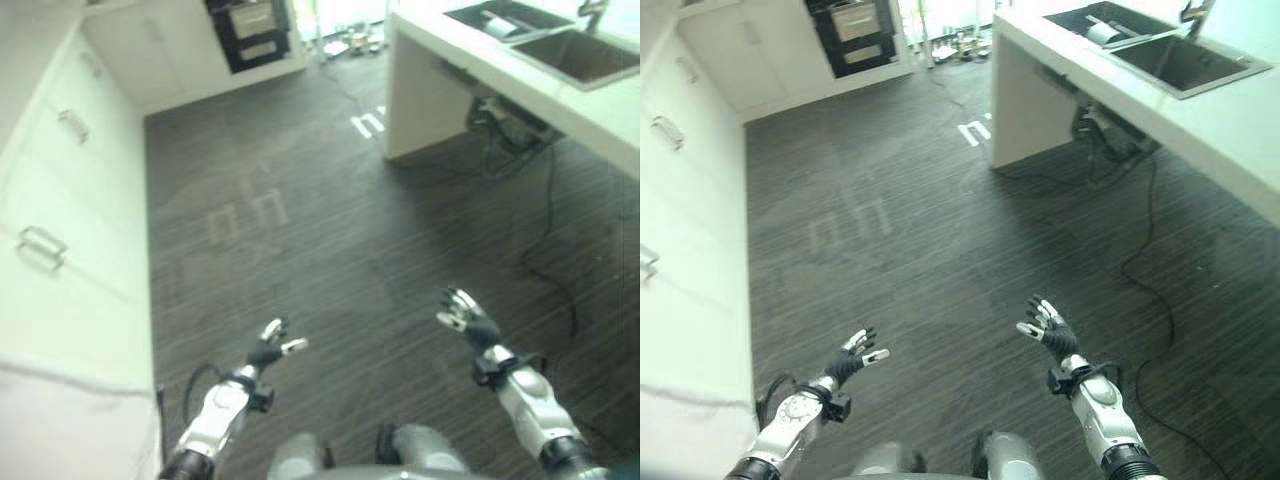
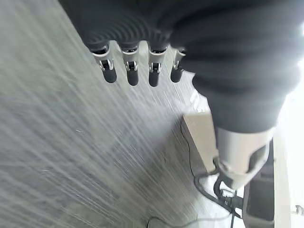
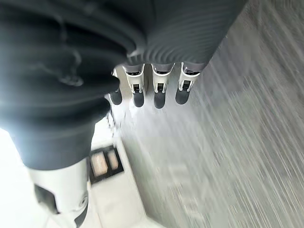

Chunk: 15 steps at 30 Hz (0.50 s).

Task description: Place the dishes in the dishwasher.

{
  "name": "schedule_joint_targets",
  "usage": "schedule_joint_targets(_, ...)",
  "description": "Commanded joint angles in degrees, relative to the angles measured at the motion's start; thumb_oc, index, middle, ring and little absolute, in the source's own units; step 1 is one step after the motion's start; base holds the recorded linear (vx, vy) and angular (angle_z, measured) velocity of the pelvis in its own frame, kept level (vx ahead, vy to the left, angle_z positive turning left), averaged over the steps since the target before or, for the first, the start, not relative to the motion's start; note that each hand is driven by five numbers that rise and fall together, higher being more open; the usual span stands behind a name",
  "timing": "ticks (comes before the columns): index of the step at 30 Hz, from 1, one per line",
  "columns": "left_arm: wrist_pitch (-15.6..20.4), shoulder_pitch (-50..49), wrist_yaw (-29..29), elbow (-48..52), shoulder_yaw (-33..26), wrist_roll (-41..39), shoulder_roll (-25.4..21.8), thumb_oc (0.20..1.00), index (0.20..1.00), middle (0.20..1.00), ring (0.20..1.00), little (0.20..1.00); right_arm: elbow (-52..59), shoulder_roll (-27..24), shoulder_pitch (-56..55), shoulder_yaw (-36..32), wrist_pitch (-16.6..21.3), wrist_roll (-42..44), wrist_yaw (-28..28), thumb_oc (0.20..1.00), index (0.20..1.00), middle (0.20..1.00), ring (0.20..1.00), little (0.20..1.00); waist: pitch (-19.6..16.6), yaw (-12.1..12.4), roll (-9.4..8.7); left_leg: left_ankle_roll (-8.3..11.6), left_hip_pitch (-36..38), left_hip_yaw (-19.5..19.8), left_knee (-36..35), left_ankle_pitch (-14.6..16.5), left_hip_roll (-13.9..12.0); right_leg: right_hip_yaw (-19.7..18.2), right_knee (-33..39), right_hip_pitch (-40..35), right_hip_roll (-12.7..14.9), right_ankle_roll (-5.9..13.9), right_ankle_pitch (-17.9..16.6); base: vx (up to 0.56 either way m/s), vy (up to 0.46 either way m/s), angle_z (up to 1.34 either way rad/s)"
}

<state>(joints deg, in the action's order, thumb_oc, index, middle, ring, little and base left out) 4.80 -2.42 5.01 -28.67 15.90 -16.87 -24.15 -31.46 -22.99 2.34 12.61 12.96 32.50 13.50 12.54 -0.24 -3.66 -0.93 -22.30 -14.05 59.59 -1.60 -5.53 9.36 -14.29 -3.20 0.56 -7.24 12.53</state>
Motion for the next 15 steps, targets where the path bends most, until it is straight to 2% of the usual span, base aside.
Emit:
schedule_joint_targets(1,1.78,2.54,-0.23,2.96,1.97,-0.46,0.65,1.0,1.0,1.0,1.0,1.0,3.87,-2.79,1.84,1.3,1.86,-0.77,0.14,1.0,1.0,1.0,1.0,1.0,2.74,0.34,3.09,3.98,13.59,0.28,-32.26,0.45,-1.05,5.05,6.58,0.03,3.58,7.36,-7.88,0.51,0.296,-1.21)
schedule_joint_targets(3,1.39,1.89,1.52,4.63,2.3,-1.68,0.3,1.0,1.0,1.0,1.0,1.0,2.96,-2.64,2.54,2.23,1.92,-0.68,-0.98,1.0,1.0,1.0,1.0,1.0,2.96,2.31,4.56,6.22,12.3,5.17,-50.72,-6.36,-1.36,2.02,7.38,-2.4,2.12,8.48,-6.86,0.62,0.383,-1.12)
schedule_joint_targets(5,1.6,1.54,2.86,5.26,2.3,-0.88,0.43,1.0,1.0,1.0,1.0,1.0,1.77,-2.68,2.75,2.66,2.79,-0.34,-0.6,1.0,1.0,1.0,1.0,1.0,2.92,3.44,4.93,7.31,11.46,8.48,-56.99,-9.31,-2.97,0.22,8.22,-3.5,1.69,8.7,-6.61,0.45,0.272,-1.63)
schedule_joint_targets(6,1.6,1.39,3.27,5.46,2.28,-0.42,0.47,1.0,1.0,1.0,1.0,1.0,1.4,-2.6,2.7,2.67,3.03,-0.49,-0.38,1.0,1.0,1.0,1.0,1.0,2.98,3.68,4.94,7.37,11.28,8.82,-57.49,-9.27,-3.09,-0.14,7.99,-3.94,1.85,8.8,-6.11,0.43,0.329,-1.54)
schedule_joint_targets(9,1.61,2.21,4.37,4.46,3.08,0.7,-0.23,1.0,1.0,1.0,1.0,1.0,0.26,-2.06,1.9,2.8,2.42,-2.46,-0.82,1.0,1.0,1.0,1.0,1.0,1.99,3.85,4.46,5.08,11.57,6.87,-53.43,-4.35,-0.97,0.22,4.13,-5.39,3.69,10.14,-2.16,0.53,0.417,-0.34)
schedule_joint_targets(10,1.15,2.54,5.02,4.55,3.7,0.66,-1.11,1.0,1.0,1.0,1.0,1.0,-0.64,-1.65,1.04,2.69,2.93,-3.17,-1.05,1.0,1.0,1.0,1.0,1.0,1.51,4.16,3.95,3.48,11.31,7.4,-50.72,-1.51,0.78,0.16,1.6,-5.92,4.11,10.24,-0.44,0.38,0.252,0.06)
schedule_joint_targets(11,1.05,2.63,5.26,4.47,3.83,0.75,-1.26,1.0,1.0,1.0,1.0,1.0,-0.85,-1.53,0.87,2.7,3.05,-3.4,-1.18,1.0,1.0,1.0,1.0,1.0,1.4,4.21,3.82,3.18,11.31,7.45,-50.24,-1.04,1.11,0.25,1.07,-5.93,4.21,10.29,-0.13,0.52,0.349,0.14)
schedule_joint_targets(12,0.5,3.31,5.91,4.31,4.48,1.96,-2.0,1.0,1.0,1.0,1.0,1.0,-1.04,-0.94,0.0,2.5,2.68,-4.82,-1.99,1.0,1.0,1.0,1.0,1.0,1.12,4.3,3.11,1.07,12.02,7.76,-48.75,1.05,3.55,0.52,-4.04,-5.55,5.09,11.18,-0.62,0.48,0.375,0.31)
schedule_joint_targets(14,0.38,4.02,6.33,4.1,4.96,2.98,-3.21,1.0,1.0,1.0,1.0,1.0,-0.15,-0.13,-1.72,2.51,2.67,-6.31,-3.15,1.0,1.0,1.0,1.0,1.0,0.15,4.3,2.68,-2.59,13.81,7.58,-49.35,2.89,6.84,0.47,-15.59,-3.79,6.11,13.79,-7.1,0.53,0.491,0.69)
schedule_joint_targets(15,0.03,4.3,6.42,4.25,4.95,3.35,-3.55,1.0,1.0,1.0,1.0,1.0,0.26,0.21,-2.22,2.45,2.67,-6.53,-3.46,1.0,1.0,1.0,1.0,1.0,0.02,4.32,2.5,-3.59,14.42,7.12,-49.52,3.63,7.78,0.83,-19.88,-3.24,6.9,14.77,-9.3,0.35,0.379,0.92)
